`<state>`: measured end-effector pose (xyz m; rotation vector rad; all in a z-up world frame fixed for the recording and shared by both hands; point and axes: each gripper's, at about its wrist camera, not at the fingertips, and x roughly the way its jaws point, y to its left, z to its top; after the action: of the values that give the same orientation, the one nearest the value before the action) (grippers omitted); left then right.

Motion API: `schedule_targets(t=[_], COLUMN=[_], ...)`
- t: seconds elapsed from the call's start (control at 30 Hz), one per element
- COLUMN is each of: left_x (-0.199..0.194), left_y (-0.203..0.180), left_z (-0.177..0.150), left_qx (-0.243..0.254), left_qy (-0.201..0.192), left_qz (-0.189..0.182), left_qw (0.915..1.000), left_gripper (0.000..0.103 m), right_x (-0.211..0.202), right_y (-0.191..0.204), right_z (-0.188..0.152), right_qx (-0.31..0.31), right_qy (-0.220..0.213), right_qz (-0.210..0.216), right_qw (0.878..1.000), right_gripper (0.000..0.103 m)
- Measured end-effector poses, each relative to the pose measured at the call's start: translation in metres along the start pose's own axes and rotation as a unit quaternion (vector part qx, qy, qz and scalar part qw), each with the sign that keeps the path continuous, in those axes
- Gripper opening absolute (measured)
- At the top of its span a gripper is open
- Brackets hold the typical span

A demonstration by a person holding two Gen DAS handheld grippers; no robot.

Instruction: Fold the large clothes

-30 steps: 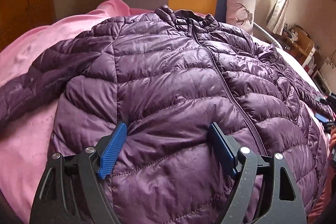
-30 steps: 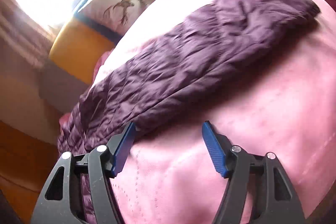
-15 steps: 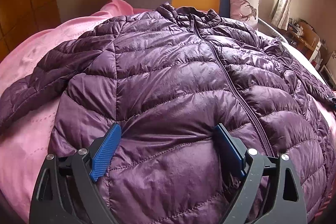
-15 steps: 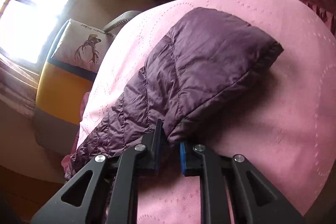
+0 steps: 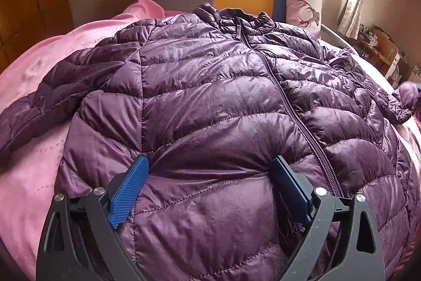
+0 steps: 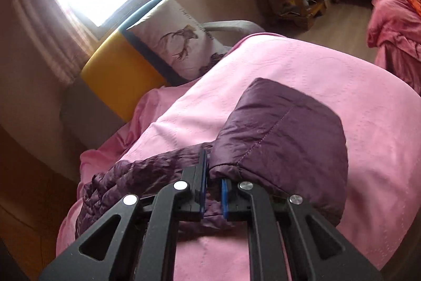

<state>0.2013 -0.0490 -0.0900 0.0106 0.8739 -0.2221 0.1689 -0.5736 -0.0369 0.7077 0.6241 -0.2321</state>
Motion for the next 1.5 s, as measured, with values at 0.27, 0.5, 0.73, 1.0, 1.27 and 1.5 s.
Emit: schedule_targets(t=[0.27,0.5,0.73,1.0,1.27,1.5], left_x=[0.001,0.002,-0.005,-0.020,0.006,0.056], left_y=[0.002,0.005,0.009,-0.001,-0.063,-0.123], left_z=[-0.001,-0.001,0.008,0.042,0.074,0.106], left_qx=[-0.002,-0.008,-0.007,0.006,0.106,0.165], left_qy=[0.000,0.002,0.023,0.007,0.005,0.020], left_qz=[-0.019,-0.034,-0.058,-0.113,-0.106,-0.046], left_qw=[0.9998,0.9994,0.9980,0.9935,0.9887,0.9850], left_gripper=[0.098,0.099,0.089,0.074,0.074,0.074], right_x=[0.060,0.114,0.137,0.098,0.060,0.048], right_y=[0.149,0.230,0.262,0.231,0.142,0.092], right_z=[-0.075,-0.163,-0.209,-0.200,-0.179,-0.174], right_qx=[-0.169,-0.252,-0.280,-0.213,-0.094,-0.046], right_qy=[0.082,0.164,0.196,0.188,0.174,0.169], right_qz=[0.063,0.095,0.117,0.201,0.208,0.182], right_qw=[0.980,0.949,0.933,0.937,0.958,0.968], right_gripper=[0.008,0.008,0.038,0.088,0.094,0.094])
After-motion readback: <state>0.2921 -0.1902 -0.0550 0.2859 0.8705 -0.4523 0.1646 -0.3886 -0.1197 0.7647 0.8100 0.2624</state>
